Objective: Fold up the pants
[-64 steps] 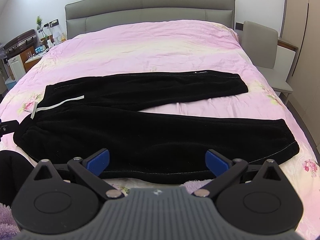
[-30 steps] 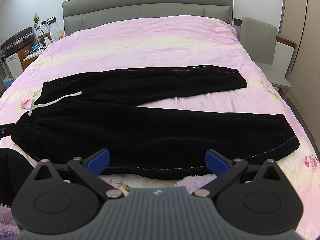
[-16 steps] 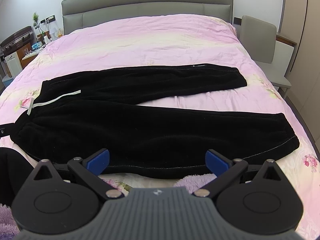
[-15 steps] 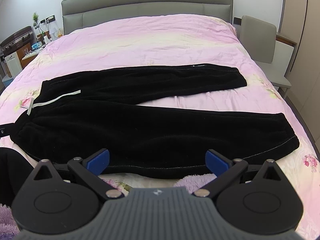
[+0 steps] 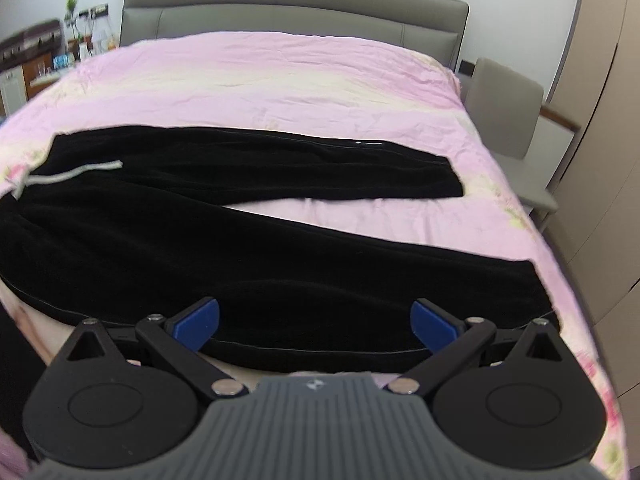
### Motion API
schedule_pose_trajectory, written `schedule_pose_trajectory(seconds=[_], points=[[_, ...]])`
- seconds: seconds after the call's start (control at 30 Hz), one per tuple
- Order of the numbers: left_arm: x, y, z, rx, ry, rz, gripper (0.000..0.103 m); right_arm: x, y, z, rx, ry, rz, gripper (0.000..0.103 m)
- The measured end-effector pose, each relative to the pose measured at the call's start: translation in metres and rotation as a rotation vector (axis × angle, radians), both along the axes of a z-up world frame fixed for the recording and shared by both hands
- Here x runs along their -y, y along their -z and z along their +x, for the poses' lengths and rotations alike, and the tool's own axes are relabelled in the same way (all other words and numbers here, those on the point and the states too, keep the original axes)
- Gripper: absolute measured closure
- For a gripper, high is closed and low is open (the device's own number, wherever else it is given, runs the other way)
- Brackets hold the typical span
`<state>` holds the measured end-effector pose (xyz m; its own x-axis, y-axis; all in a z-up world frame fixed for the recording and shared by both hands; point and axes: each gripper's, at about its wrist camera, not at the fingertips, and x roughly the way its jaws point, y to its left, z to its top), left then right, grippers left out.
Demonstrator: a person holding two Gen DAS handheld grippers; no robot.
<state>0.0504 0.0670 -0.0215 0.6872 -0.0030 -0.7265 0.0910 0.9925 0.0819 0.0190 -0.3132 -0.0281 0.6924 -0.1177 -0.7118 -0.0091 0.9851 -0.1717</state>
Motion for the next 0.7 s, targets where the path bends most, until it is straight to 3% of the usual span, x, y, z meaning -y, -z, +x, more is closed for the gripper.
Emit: schedule_pose_trajectory(seconds=[0.13,0.23,0.4,0.5,0.6,0.67,0.7], points=[[-0.041,0.009,0.029,-0.107,-0.003,-0.005,0.018,0.031,0.011,0.018,-0.017,0.035,-0.089,0.005],[-0.068,0.025,0.052,-0.190,-0.005,-0.001,0.018,0.061,0.018,0.034,-0.062,0.090,-0.081,0.005],[-0.116,0.054,0.089,-0.253,-0.101,-0.010,0.019,0.105,0.032,0.057,-0.127,0.152,-0.078,0.005],[-0.144,0.069,0.108,-0.277,-0.161,-0.066,0.019,0.130,0.044,0.070,-0.175,0.204,-0.080,0.005],[-0.169,0.089,0.121,-0.329,-0.249,-0.156,0.019,0.156,0.054,0.079,-0.219,0.275,-0.019,0.005],[-0.178,0.104,0.125,-0.376,-0.287,-0.189,0.026,0.170,0.060,0.084,-0.239,0.318,0.004,0.005],[-0.180,0.111,0.125,-0.401,-0.294,-0.190,0.043,0.175,0.064,0.087,-0.249,0.334,0.005,0.005]])
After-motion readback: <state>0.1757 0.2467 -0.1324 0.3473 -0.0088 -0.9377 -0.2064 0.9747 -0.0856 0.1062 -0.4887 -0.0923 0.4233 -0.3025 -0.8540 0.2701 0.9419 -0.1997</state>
